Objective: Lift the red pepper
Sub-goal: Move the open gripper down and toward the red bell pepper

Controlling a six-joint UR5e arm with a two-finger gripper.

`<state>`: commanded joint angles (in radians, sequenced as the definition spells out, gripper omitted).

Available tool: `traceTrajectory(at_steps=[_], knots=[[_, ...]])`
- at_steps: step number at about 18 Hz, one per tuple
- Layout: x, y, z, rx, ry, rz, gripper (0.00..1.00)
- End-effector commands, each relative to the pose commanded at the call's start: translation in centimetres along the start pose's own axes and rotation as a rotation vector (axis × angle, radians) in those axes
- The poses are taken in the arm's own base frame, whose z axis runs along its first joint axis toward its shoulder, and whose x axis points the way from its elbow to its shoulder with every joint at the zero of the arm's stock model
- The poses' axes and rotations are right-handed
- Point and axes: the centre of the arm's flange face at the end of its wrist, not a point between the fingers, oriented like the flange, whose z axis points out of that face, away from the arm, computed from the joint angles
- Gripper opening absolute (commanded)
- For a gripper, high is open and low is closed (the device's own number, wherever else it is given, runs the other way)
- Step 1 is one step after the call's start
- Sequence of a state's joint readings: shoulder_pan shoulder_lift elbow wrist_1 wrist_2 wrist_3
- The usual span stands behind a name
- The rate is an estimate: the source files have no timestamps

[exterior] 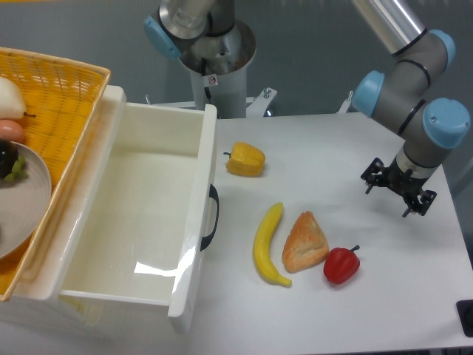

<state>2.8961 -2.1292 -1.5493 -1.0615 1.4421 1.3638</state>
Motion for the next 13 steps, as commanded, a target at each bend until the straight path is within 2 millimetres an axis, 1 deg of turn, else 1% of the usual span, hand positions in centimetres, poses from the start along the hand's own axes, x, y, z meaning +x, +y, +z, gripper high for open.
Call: traceTrajectory(at_steps=[1,4,6,8,9,11,13], knots=[[-0.2,0.3,-0.2,0.029,0.006,-0.02,1.0],[0.3,-0.4,0.2,0.088,0.034,-0.161,1.0],[0.4,-0.9,0.3,0.098,0.041,-0.21,1.0],[0.3,-1.3,0.1,0.109,0.039,-0.212,1.0],[0.3,-2.0,-0.3,0.113,0.031,-0.194,1.0],[0.6,-4.6,-0.9,0.098,0.002,-0.093,1.0],[1.2,-6.9,-1.0,0.025,-0.031,-0.001,1.0]])
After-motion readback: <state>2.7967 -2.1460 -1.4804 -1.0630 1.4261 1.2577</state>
